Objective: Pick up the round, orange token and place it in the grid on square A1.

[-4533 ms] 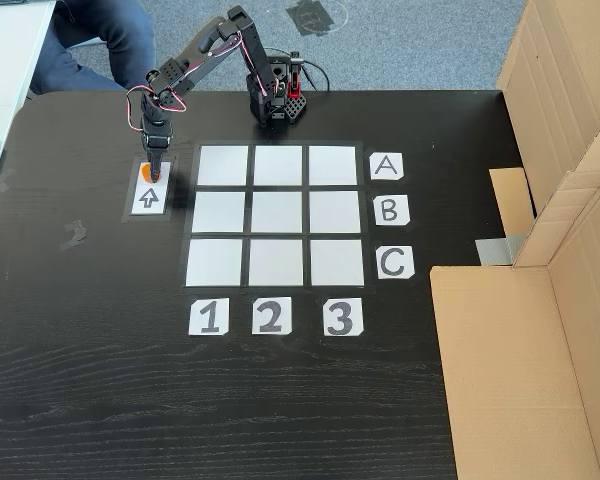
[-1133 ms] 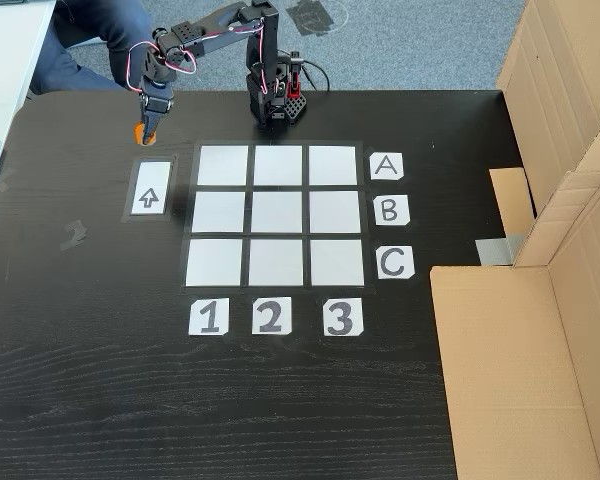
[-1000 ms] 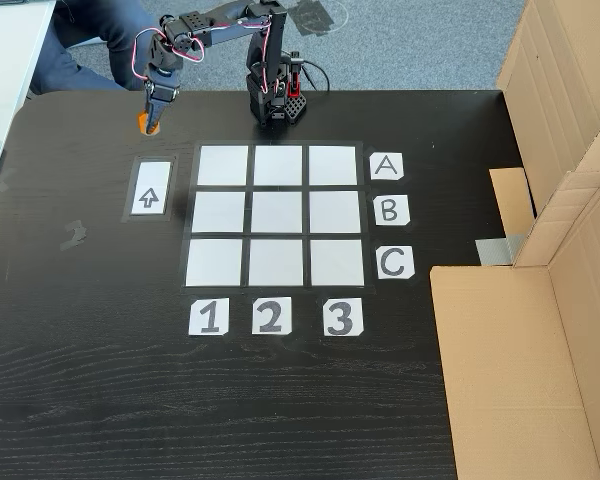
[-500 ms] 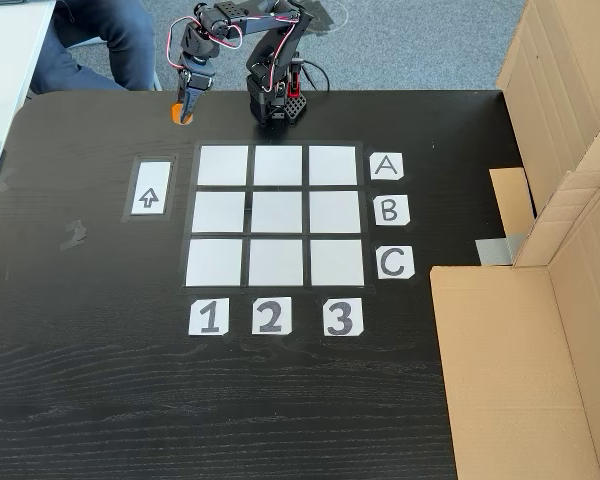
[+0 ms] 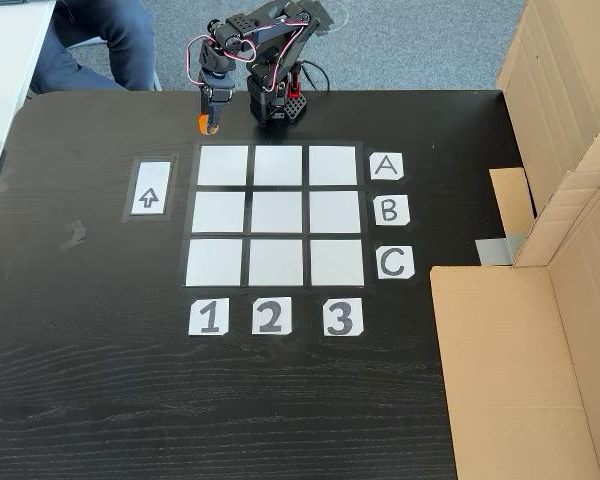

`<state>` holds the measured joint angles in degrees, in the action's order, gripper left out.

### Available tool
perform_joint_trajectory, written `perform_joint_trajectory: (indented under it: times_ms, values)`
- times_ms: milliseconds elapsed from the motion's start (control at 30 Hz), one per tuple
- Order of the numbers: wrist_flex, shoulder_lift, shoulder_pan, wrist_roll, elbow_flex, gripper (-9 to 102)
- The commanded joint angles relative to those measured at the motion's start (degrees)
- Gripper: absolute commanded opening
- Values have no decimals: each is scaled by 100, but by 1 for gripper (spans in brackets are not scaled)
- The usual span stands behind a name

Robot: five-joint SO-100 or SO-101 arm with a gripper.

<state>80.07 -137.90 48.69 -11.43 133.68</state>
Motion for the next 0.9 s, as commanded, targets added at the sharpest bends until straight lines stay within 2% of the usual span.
perform_joint_trajectory:
  times_ms: [0,433,867]
  values:
    - [-167,369,-35,70,26,7]
    - [-1274,1942,-185,220,62,8]
    - [-1538,2276,-712,264,229,8]
